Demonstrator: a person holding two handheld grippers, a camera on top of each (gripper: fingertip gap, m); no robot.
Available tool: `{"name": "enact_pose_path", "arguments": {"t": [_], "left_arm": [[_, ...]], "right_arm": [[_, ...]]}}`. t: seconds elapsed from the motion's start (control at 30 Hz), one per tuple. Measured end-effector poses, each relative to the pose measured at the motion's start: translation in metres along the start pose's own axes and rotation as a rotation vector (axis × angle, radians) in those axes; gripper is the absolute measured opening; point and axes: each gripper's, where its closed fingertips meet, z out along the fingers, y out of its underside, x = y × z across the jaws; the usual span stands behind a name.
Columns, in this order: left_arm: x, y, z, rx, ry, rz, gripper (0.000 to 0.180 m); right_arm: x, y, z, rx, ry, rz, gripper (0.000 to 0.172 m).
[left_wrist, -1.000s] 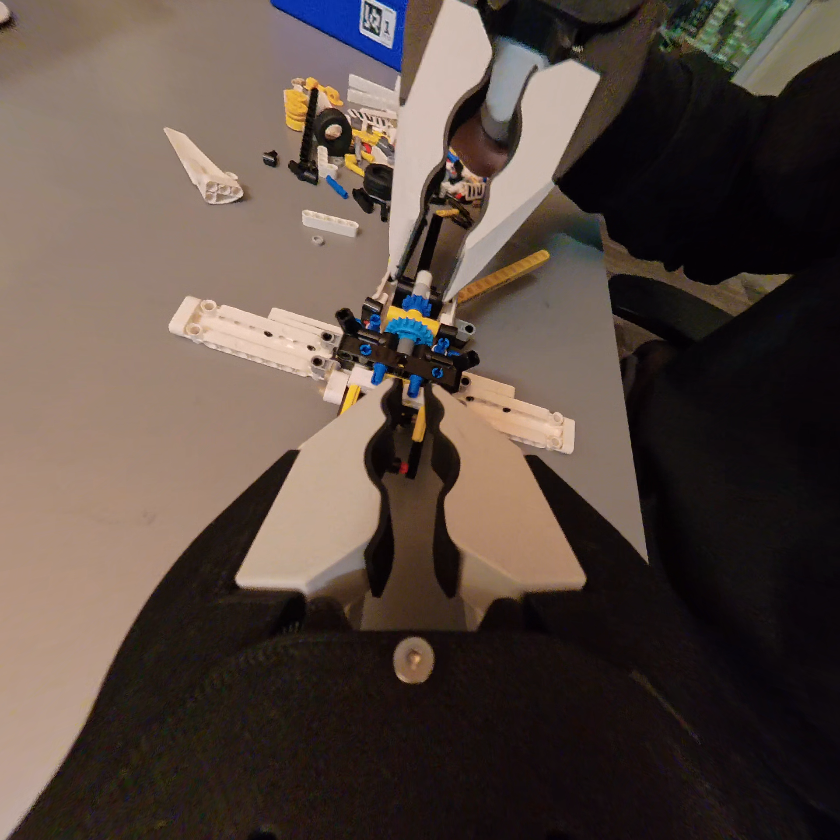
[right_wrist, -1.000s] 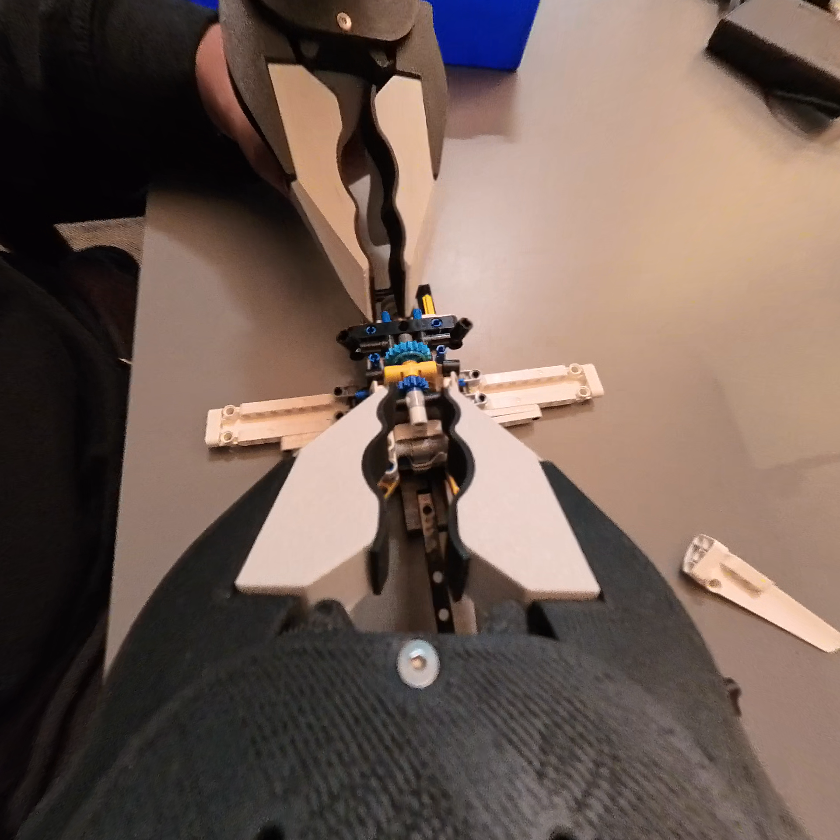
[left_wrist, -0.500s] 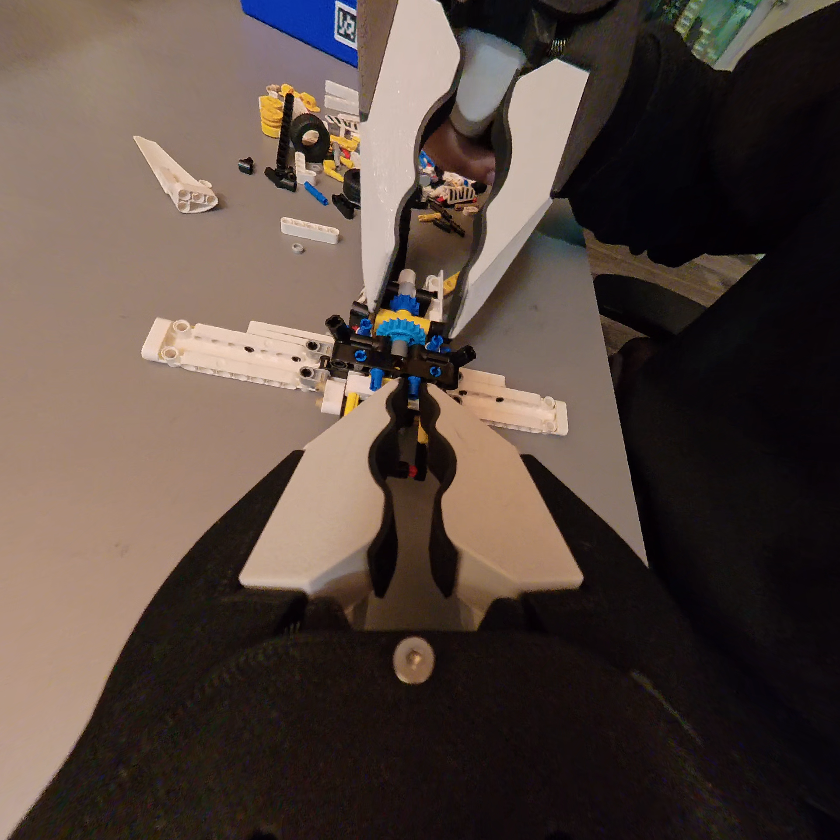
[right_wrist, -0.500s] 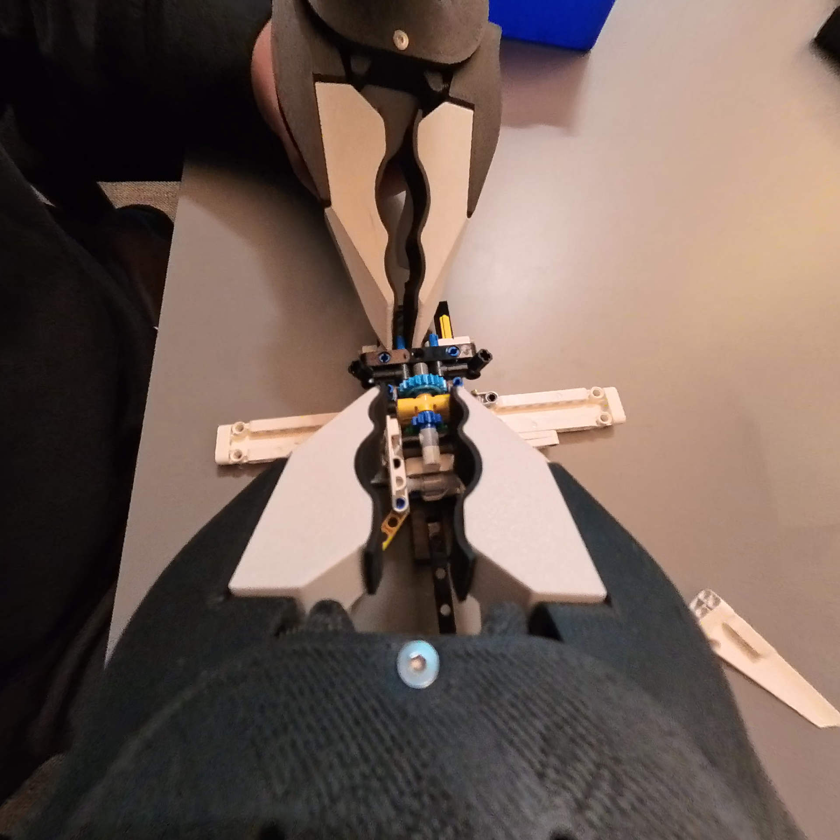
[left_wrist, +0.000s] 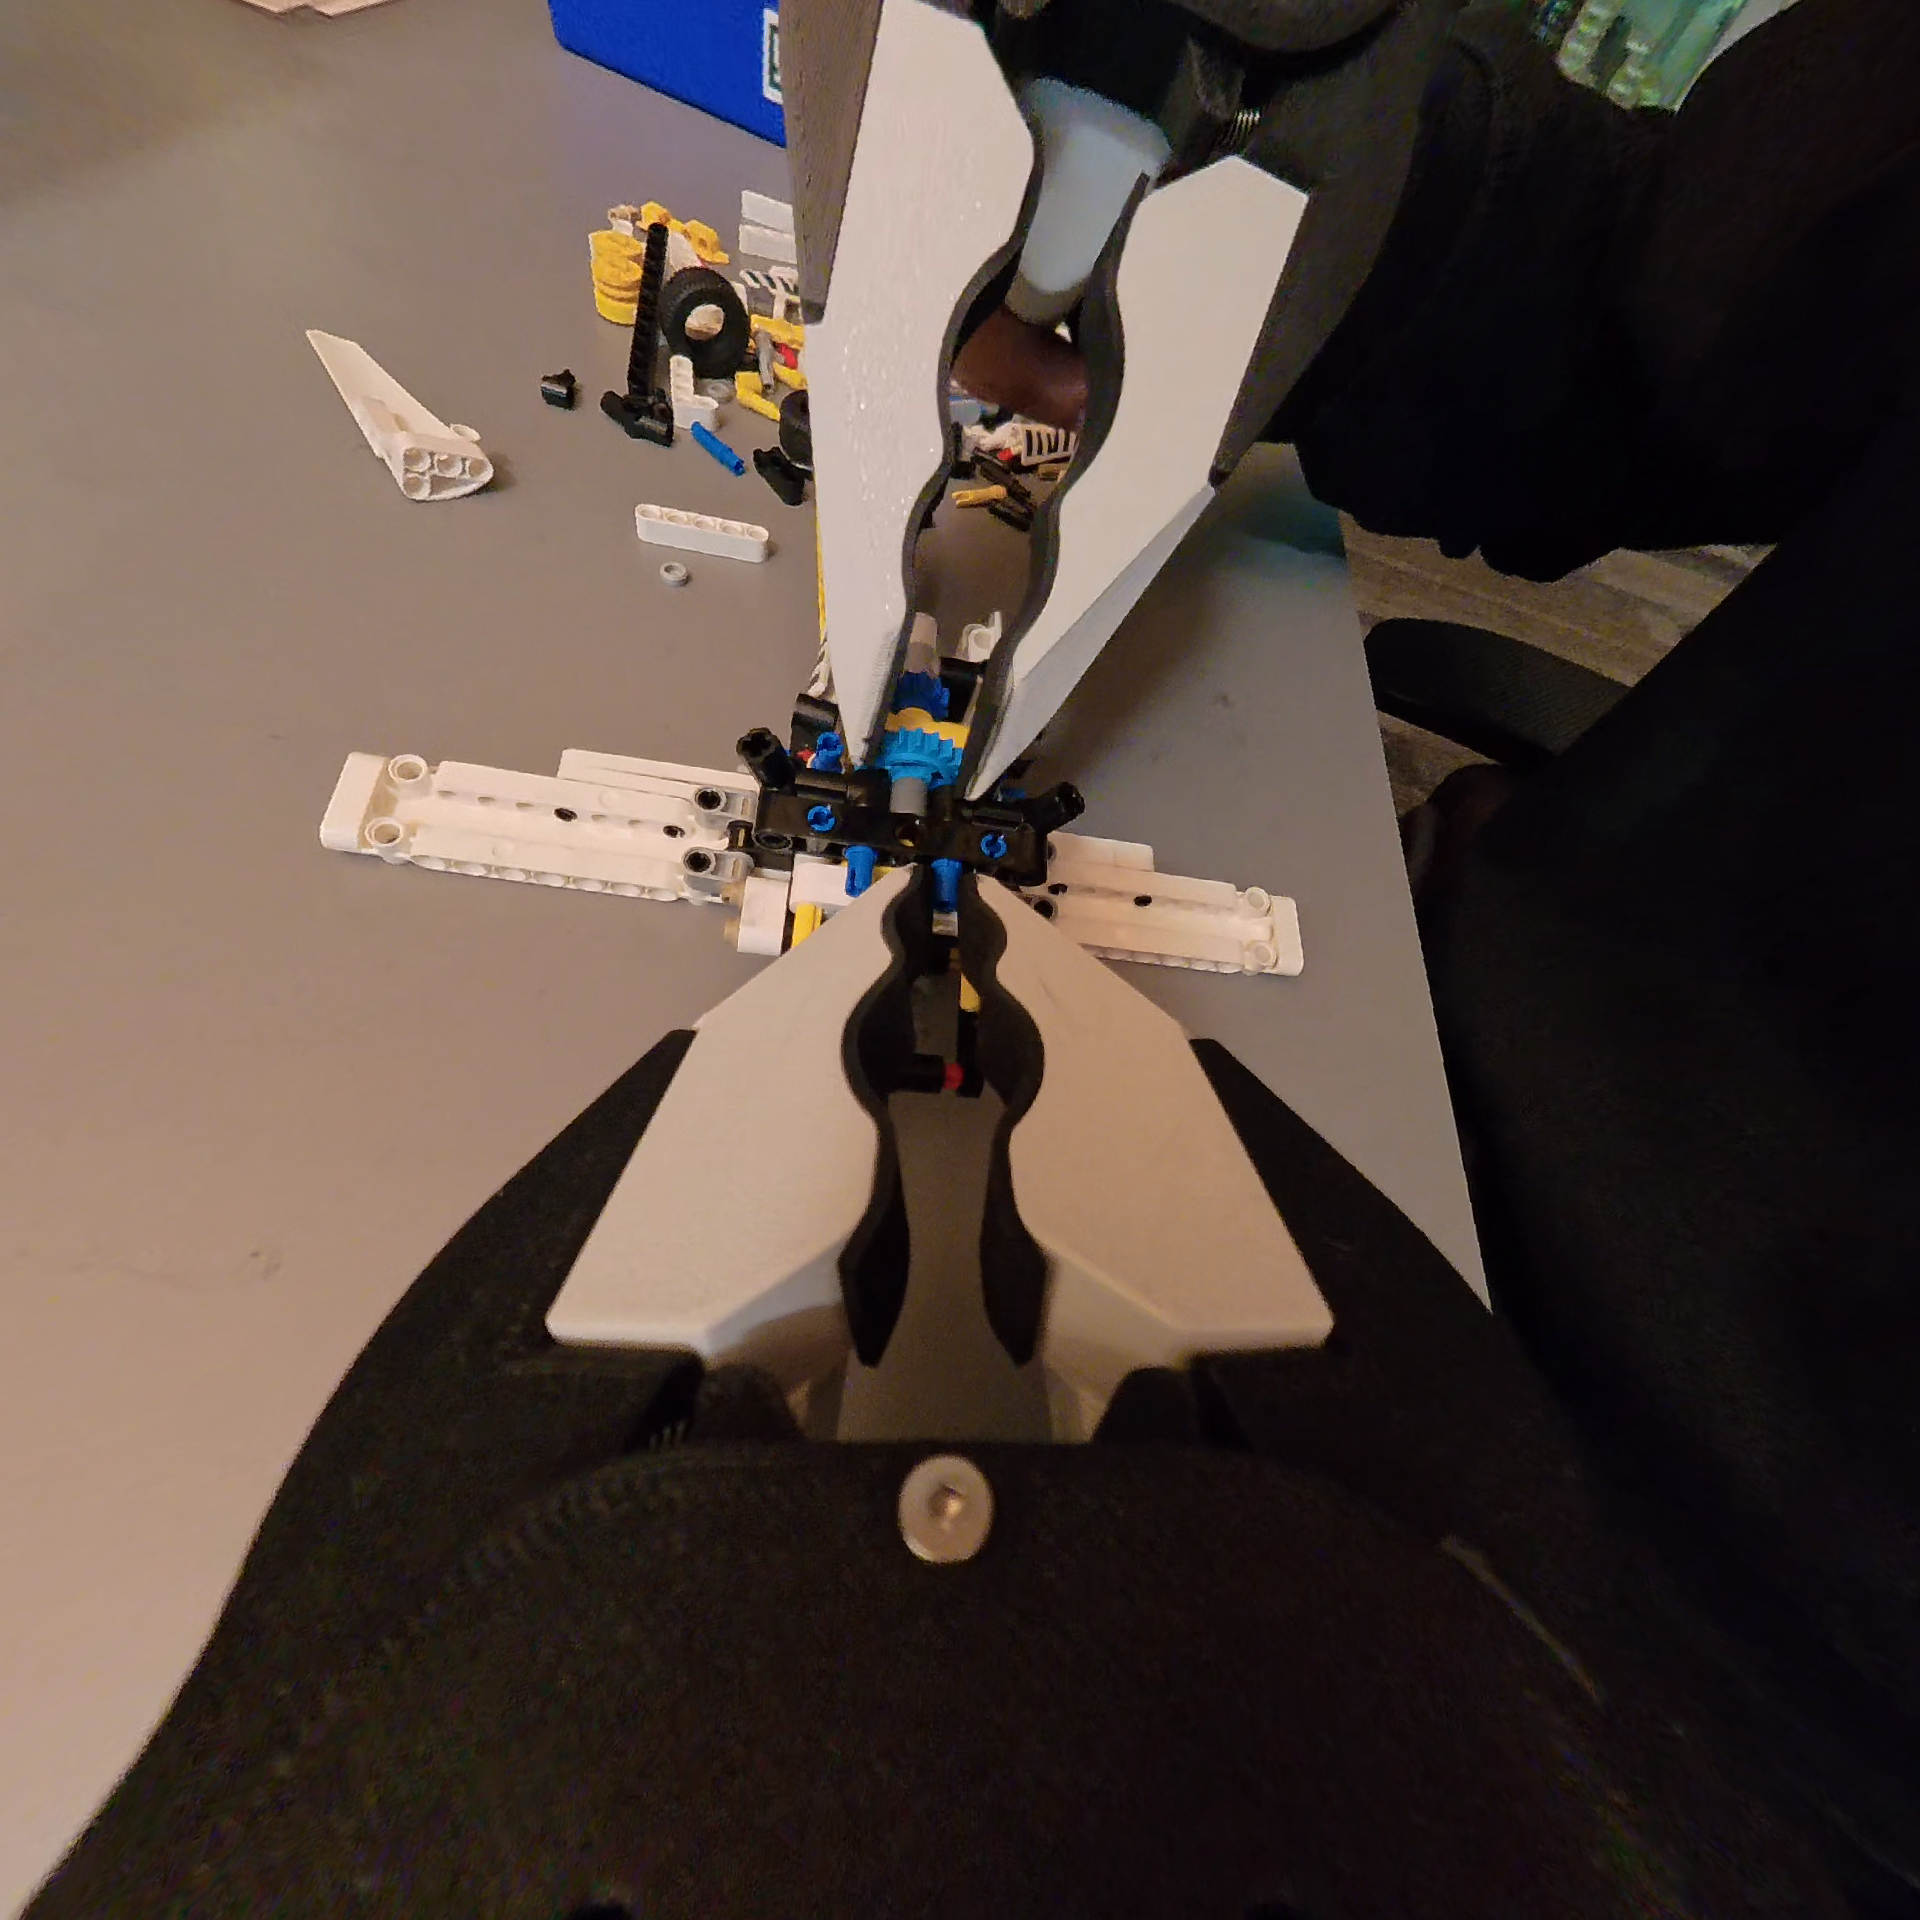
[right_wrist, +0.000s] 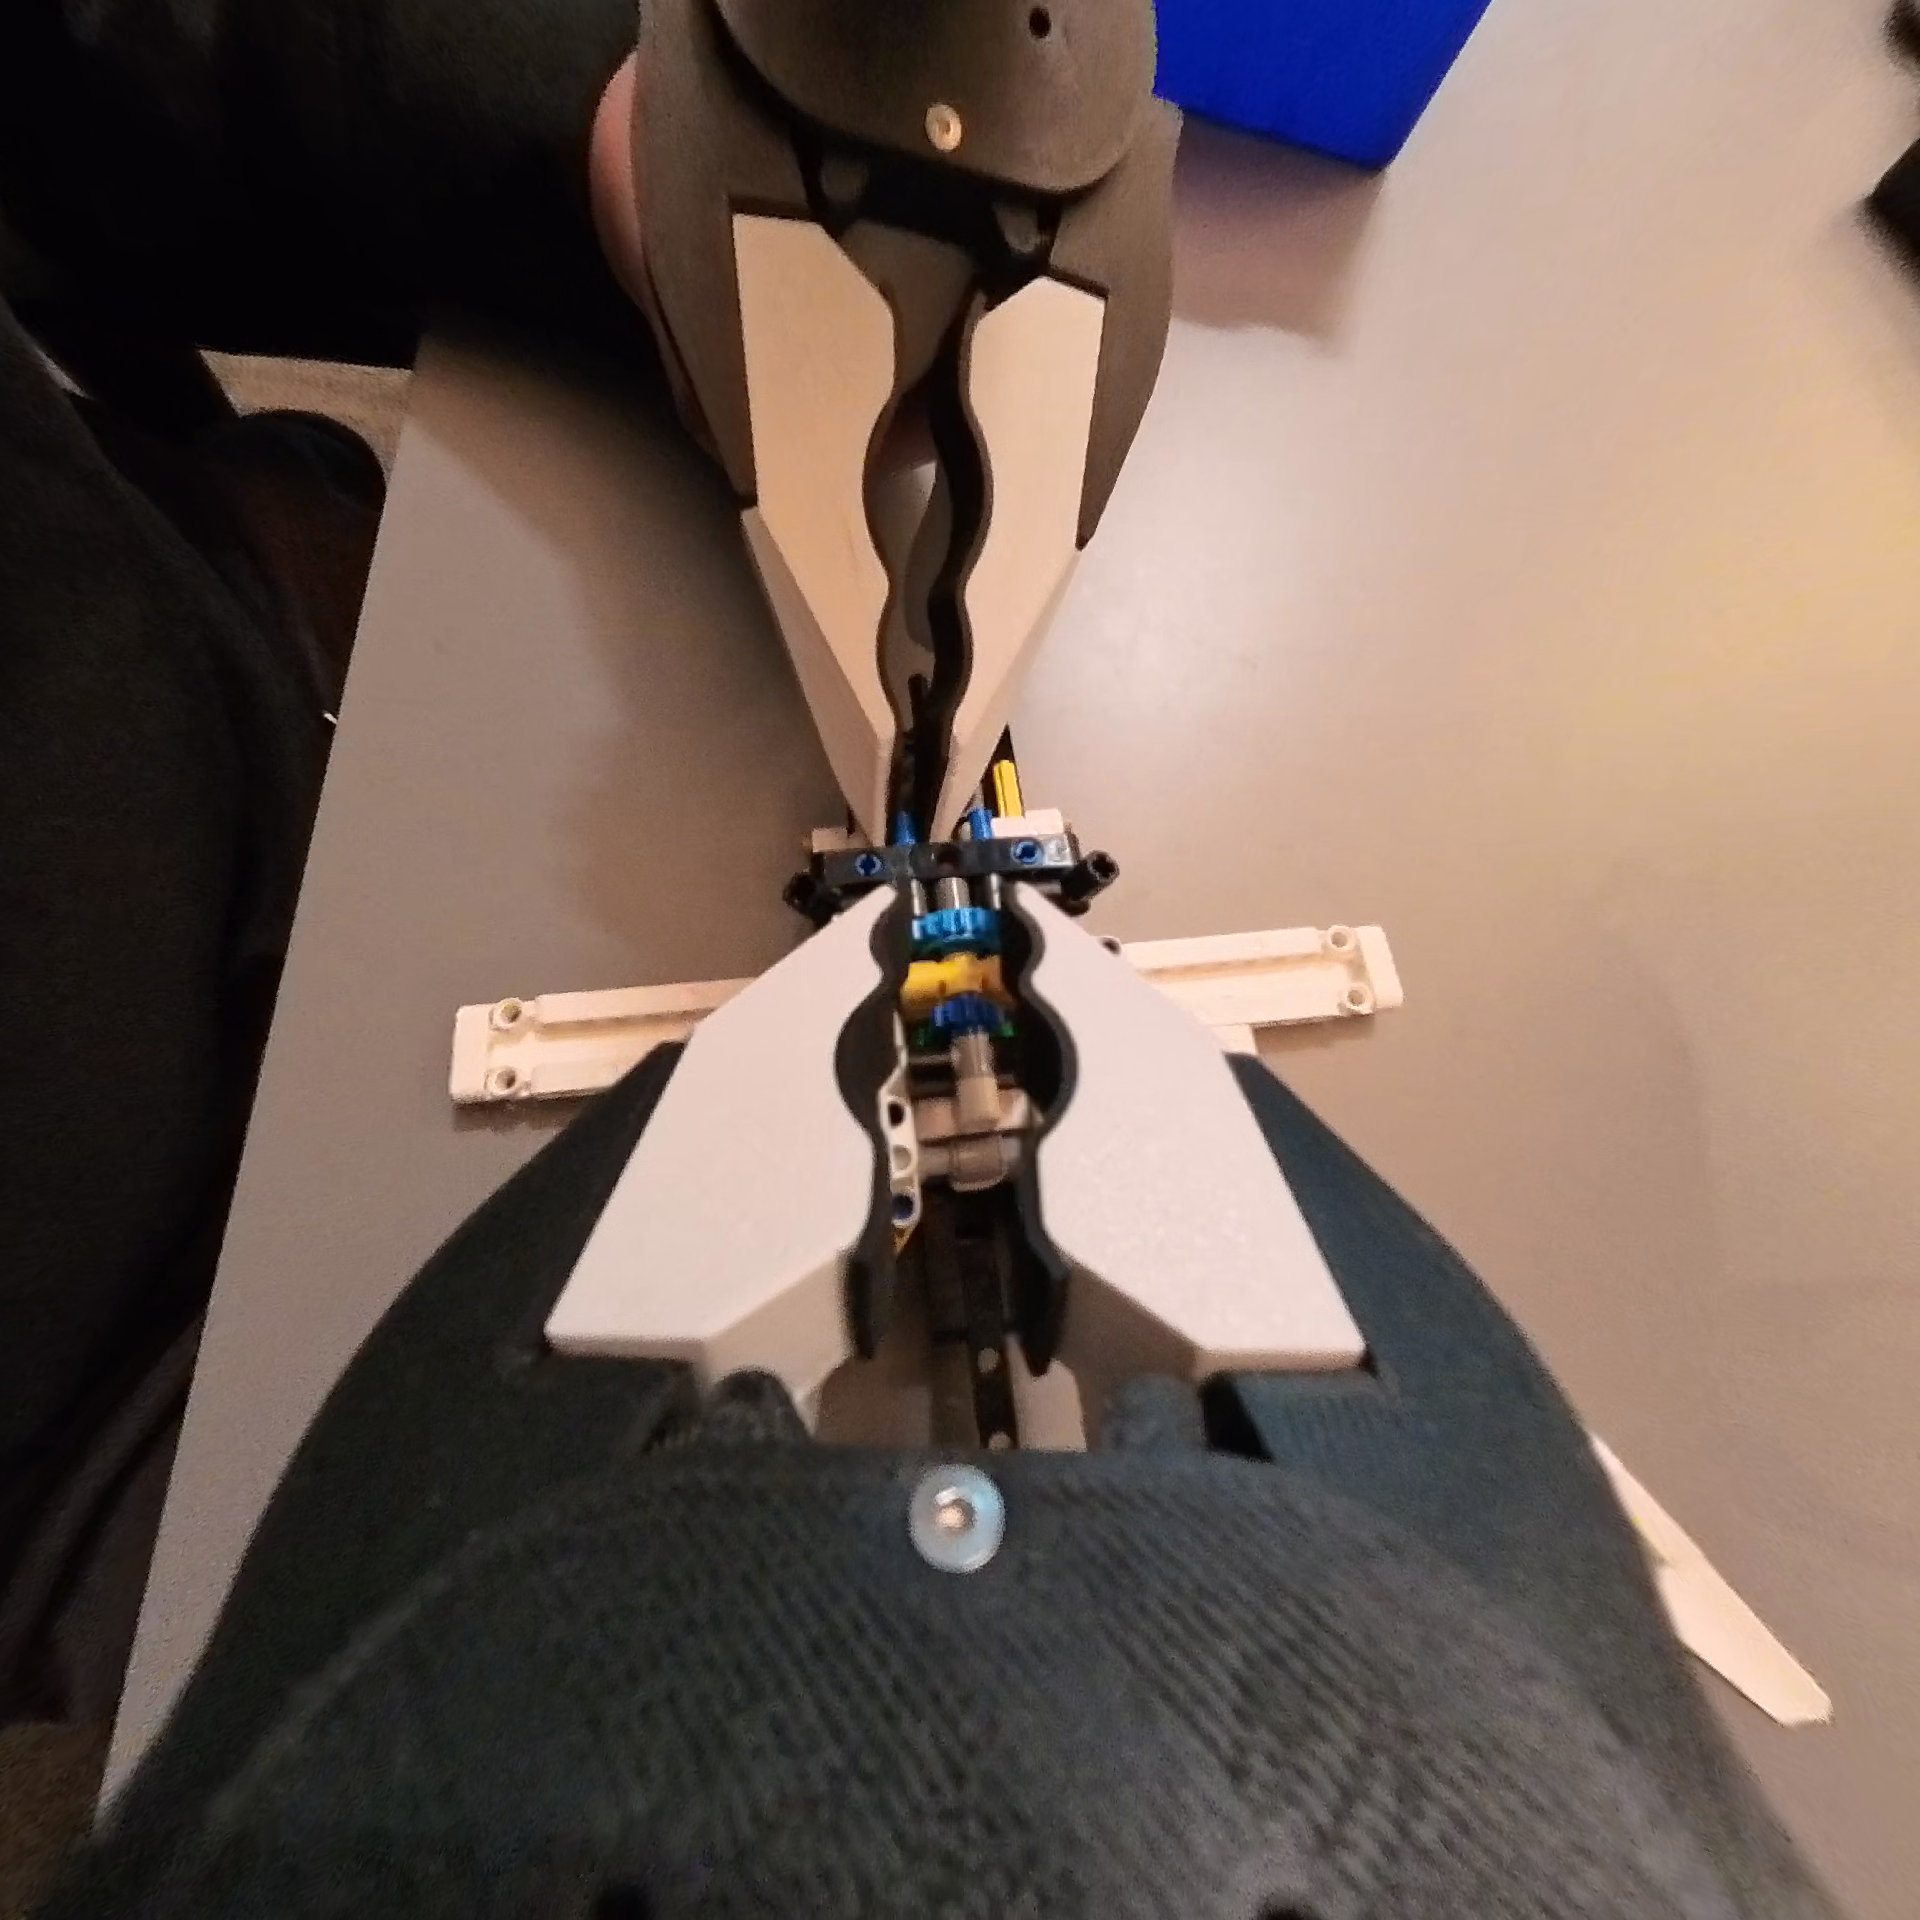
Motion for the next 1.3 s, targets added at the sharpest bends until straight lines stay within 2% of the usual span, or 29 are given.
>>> {"name": "enact_pose_path", "arguments": {"t": [0.27, 0.57, 0.77, 0.97, 1.0, 1.07, 1.13, 1.23, 1.3], "left_arm": [[0.002, 0.002, 0.000, 0.004, -0.045, -0.003, 0.003], [0.004, 0.005, -0.006, 0.041, -0.012, -0.160, 0.003], [0.003, 0.005, -0.008, 0.058, -0.043, -0.192, 0.003], [0.006, 0.006, -0.007, 0.048, -0.061, -0.153, 0.003], [0.006, 0.006, -0.007, 0.047, -0.067, -0.147, 0.003], [0.006, 0.006, -0.007, 0.047, -0.064, -0.146, 0.003], [0.007, 0.006, -0.007, 0.047, -0.058, -0.145, 0.003], [0.009, 0.006, -0.006, 0.041, -0.057, -0.128, 0.003], [0.010, 0.006, -0.005, 0.039, -0.056, -0.120, 0.003]], "right_arm": [[-0.001, 0.002, -0.001, 0.037, -0.048, 0.021, 0.013], [-0.004, 0.000, 0.001, 0.059, -0.057, -0.004, 0.014], [-0.005, -0.001, 0.002, 0.062, -0.050, -0.008, 0.013], [-0.006, -0.004, 0.002, 0.092, -0.031, 0.017, 0.013], [-0.005, -0.005, 0.000, 0.102, -0.002, 0.015, 0.015], [-0.002, -0.009, -0.007, 0.123, 0.050, 0.024, 0.051], [-0.002, -0.007, -0.010, 0.119, 0.060, 0.034, 0.073], [-0.009, 0.007, -0.001, 0.046, -0.010, 0.044, 0.075], [-0.014, 0.013, 0.006, -0.005, -0.057, 0.036, 0.064]]}}
